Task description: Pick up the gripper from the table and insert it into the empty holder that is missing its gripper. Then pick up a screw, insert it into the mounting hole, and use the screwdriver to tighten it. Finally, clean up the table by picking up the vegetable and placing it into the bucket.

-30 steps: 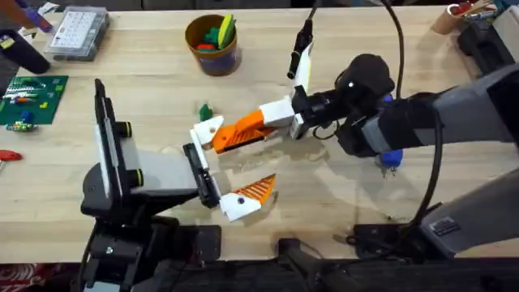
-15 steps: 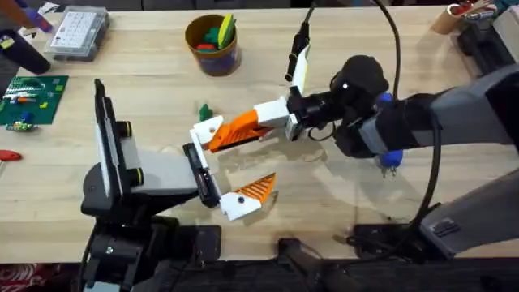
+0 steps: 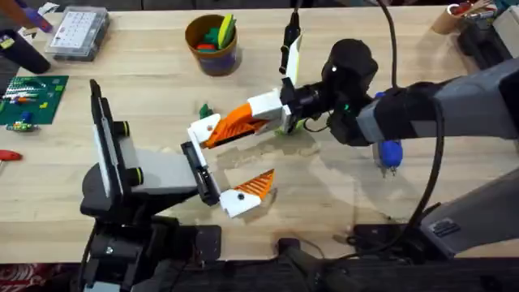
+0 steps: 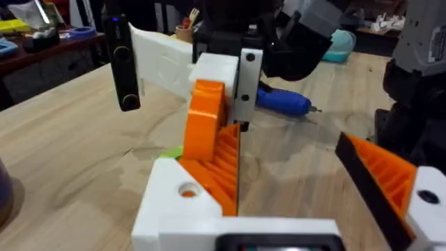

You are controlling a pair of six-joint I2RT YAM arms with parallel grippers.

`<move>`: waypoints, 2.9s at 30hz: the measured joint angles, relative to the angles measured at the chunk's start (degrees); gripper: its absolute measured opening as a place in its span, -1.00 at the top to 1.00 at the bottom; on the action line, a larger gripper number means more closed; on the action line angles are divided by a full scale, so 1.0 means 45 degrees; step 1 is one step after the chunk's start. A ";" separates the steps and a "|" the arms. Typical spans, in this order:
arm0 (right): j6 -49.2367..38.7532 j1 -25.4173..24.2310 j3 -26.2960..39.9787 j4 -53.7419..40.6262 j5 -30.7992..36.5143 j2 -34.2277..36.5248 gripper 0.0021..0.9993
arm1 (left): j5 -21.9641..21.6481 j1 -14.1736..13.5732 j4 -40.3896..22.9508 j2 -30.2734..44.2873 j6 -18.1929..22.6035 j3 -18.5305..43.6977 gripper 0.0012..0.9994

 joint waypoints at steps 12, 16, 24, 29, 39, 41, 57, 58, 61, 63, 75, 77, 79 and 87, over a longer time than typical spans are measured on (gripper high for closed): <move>-0.0541 -0.0052 0.0434 -0.0929 -0.0445 0.0003 0.97 | 0.0000 0.0000 0.0010 0.0000 0.0021 0.0000 -0.97; -0.0913 -0.0099 0.0675 -0.1483 -0.0689 0.0003 0.97 | 0.0047 0.0000 0.0010 0.0000 0.0019 0.0000 -0.97; -0.1259 -0.0199 0.0745 -0.1566 -0.0944 0.0001 0.97 | 0.0318 0.0000 0.0015 0.0000 0.0073 0.0000 -0.97; -0.1390 -0.0199 0.0764 -0.1708 -0.0962 0.0003 0.97 | 0.0340 0.0000 0.0003 0.0000 0.0076 0.0000 -0.97; -0.1433 0.0004 0.0907 -0.1783 -0.0650 0.0000 0.97 | 0.0343 0.0000 0.0040 0.0000 0.0119 0.0000 -0.97; -0.1434 0.0050 0.0924 -0.1786 -0.0559 0.0003 0.97 | 0.0332 0.0000 0.0058 0.0000 0.0119 0.0000 -0.97; -0.1212 0.0191 0.0928 -0.1791 -0.0054 0.0003 0.97 | 0.0143 0.0097 0.0027 0.0000 0.0115 0.0000 -0.97; -0.1192 0.0195 0.0928 -0.1791 -0.0024 0.0003 0.97 | 0.0130 0.0097 0.0019 0.0000 0.0115 0.0000 -0.97; -0.1169 0.0199 0.0928 -0.1791 0.0015 0.0003 0.97 | 0.0087 0.0097 0.0019 0.0000 0.0115 0.0000 -0.97; -0.1157 0.0199 0.0928 -0.1791 0.0021 0.0003 0.97 | 0.0081 0.0097 0.0019 0.0000 0.0115 0.0000 -0.97; -0.0887 0.0223 0.0928 -0.1786 0.0097 0.0003 0.97 | 0.0038 0.0097 0.0019 0.0000 0.0110 0.0000 -0.98; -0.0886 0.0223 0.0928 -0.1786 0.0096 0.0003 0.97 | 0.0034 0.0097 0.0016 0.0000 0.0110 0.0000 -0.98; -0.0886 0.0223 0.0928 -0.1786 0.0096 0.0003 0.97 | 0.0034 0.0097 0.0019 0.0000 0.0110 0.0000 -0.97; -0.0882 0.0223 0.0928 -0.1786 0.0097 0.0003 0.97 | 0.0029 0.0097 0.0019 0.0000 0.0110 0.0000 -0.97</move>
